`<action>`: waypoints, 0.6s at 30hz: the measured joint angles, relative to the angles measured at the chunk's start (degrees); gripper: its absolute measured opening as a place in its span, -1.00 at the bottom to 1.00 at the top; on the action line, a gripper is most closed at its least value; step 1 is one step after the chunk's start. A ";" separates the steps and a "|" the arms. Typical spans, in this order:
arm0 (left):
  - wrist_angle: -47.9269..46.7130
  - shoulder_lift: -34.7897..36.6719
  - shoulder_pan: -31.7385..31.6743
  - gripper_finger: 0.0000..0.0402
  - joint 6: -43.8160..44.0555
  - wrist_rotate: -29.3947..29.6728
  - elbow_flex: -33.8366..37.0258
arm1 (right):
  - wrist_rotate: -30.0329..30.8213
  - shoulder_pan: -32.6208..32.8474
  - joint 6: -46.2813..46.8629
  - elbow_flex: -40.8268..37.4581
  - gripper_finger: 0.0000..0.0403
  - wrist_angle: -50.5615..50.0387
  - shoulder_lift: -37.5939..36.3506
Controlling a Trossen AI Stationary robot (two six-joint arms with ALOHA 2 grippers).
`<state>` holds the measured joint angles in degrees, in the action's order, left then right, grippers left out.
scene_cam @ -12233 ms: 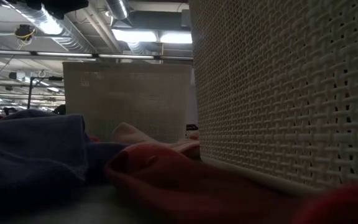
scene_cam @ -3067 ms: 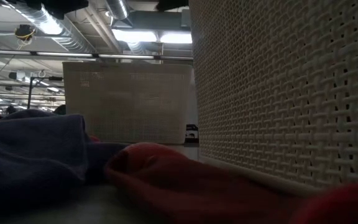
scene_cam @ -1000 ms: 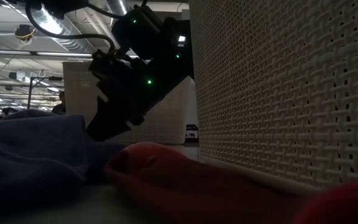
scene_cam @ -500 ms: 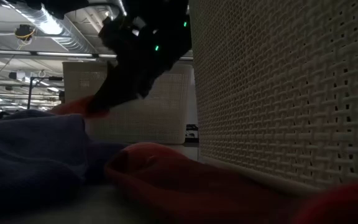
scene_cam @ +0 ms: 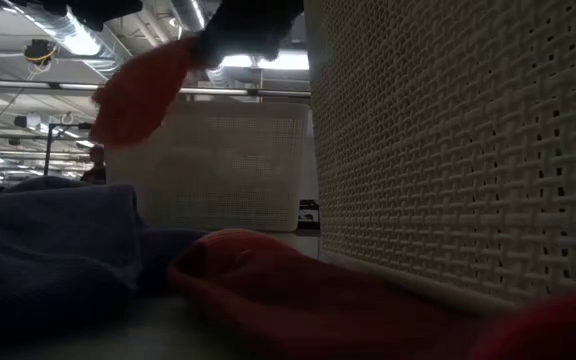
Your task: Sort clothes
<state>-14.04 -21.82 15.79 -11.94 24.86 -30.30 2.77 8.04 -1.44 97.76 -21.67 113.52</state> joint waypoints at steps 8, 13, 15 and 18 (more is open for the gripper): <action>-0.09 0.00 0.02 0.05 0.33 0.00 0.02 | 5.62 4.33 2.84 0.00 -0.87 -7.73 -7.95; -0.09 0.00 0.00 0.05 0.31 0.00 0.00 | 5.78 6.94 8.11 0.00 -0.87 -12.93 -12.55; -0.09 0.00 0.01 0.05 0.31 0.00 0.01 | 5.84 7.98 10.49 0.00 -0.87 -14.43 -14.34; -0.09 0.00 0.01 0.05 0.31 0.00 0.02 | 6.61 9.65 13.91 0.00 -0.88 -16.50 -16.82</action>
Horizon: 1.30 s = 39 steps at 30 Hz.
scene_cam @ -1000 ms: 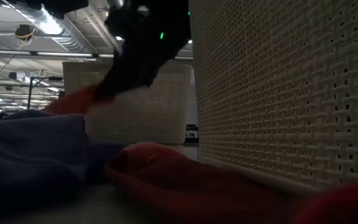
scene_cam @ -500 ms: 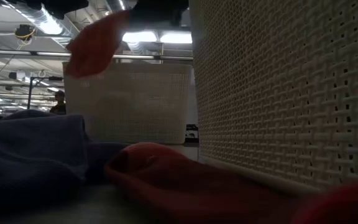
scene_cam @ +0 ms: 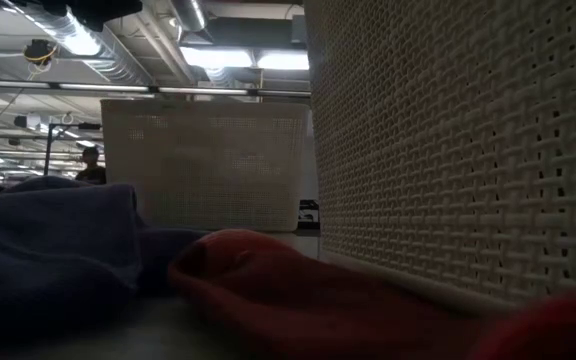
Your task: Sort clothes
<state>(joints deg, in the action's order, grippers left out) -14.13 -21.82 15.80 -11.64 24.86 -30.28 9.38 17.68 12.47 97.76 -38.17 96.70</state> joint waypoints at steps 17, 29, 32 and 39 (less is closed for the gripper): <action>0.09 0.00 -0.01 0.05 0.65 0.00 0.00 | 3.09 13.87 41.68 0.00 -0.88 -25.98 -10.10; 0.03 -0.02 0.00 0.05 1.11 -0.01 0.00 | 1.07 21.17 71.87 -1.52 -0.88 -42.49 -8.35; 0.02 -0.02 0.00 0.05 1.15 -0.02 -0.02 | 0.06 21.73 73.31 -3.80 -0.83 -42.82 -8.33; 0.02 -0.02 -0.01 0.05 1.16 0.00 0.00 | 0.09 21.71 73.46 -8.05 -0.40 -43.03 -8.33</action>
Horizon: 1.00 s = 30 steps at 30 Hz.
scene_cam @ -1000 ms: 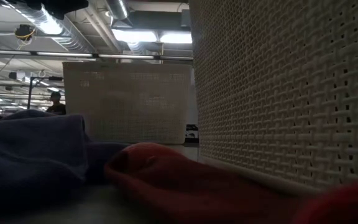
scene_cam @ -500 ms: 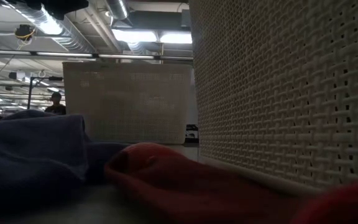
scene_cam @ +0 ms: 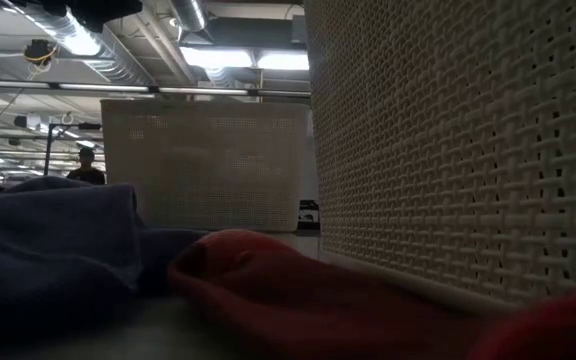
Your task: Sort clothes
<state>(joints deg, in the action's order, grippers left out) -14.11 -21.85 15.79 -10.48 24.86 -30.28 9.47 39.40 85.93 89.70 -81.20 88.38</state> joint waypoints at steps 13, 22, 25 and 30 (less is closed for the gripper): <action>0.00 0.00 0.00 0.05 0.02 -0.02 0.00 | -4.26 -4.44 -1.10 6.56 0.25 1.04 -0.20; 0.00 0.00 0.02 0.05 0.00 -0.02 -0.02 | 5.31 -8.18 -17.69 9.65 0.27 14.36 -0.26; 0.00 0.00 0.02 0.05 0.00 0.00 -0.02 | 7.48 -10.05 -26.69 9.69 0.27 21.78 0.44; 0.04 0.00 0.01 0.05 0.00 -0.01 0.00 | 6.96 -13.61 -42.73 9.69 0.27 34.71 3.55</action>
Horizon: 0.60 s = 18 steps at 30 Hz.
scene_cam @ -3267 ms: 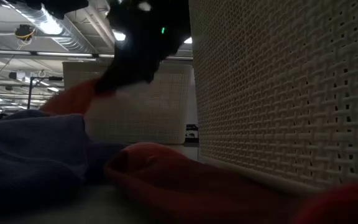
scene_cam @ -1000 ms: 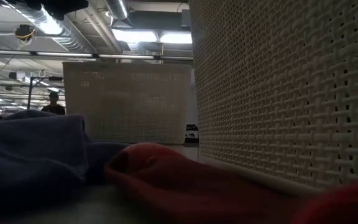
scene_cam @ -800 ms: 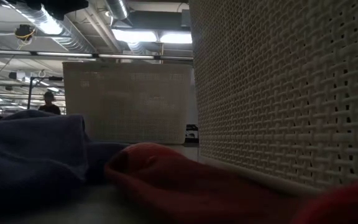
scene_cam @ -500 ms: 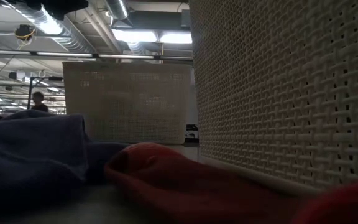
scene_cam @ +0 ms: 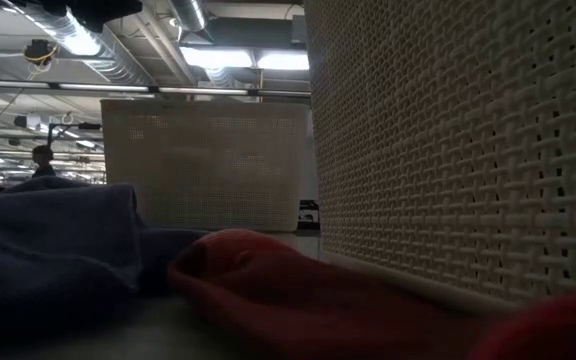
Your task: Sort clothes
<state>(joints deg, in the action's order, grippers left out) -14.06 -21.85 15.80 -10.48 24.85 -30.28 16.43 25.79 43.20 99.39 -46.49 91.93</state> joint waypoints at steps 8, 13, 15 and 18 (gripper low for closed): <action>0.00 0.00 0.00 0.05 0.00 0.00 -0.01 | -6.92 -5.96 -14.31 0.00 0.27 11.11 6.63; 0.00 0.00 0.00 0.05 0.00 -0.01 -0.01 | -11.94 -9.30 -21.41 0.00 0.27 16.63 10.87; 0.00 0.00 0.01 0.05 0.00 -0.01 -0.02 | -13.37 -10.51 -24.21 -0.02 0.27 19.12 12.22; 0.00 0.00 0.00 0.05 -0.04 0.01 -0.02 | -14.68 -12.09 -27.98 -0.02 0.27 23.08 13.95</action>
<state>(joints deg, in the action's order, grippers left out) -14.06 -21.85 15.80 -10.52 24.86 -30.30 1.75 13.70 15.22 99.37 -23.41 105.88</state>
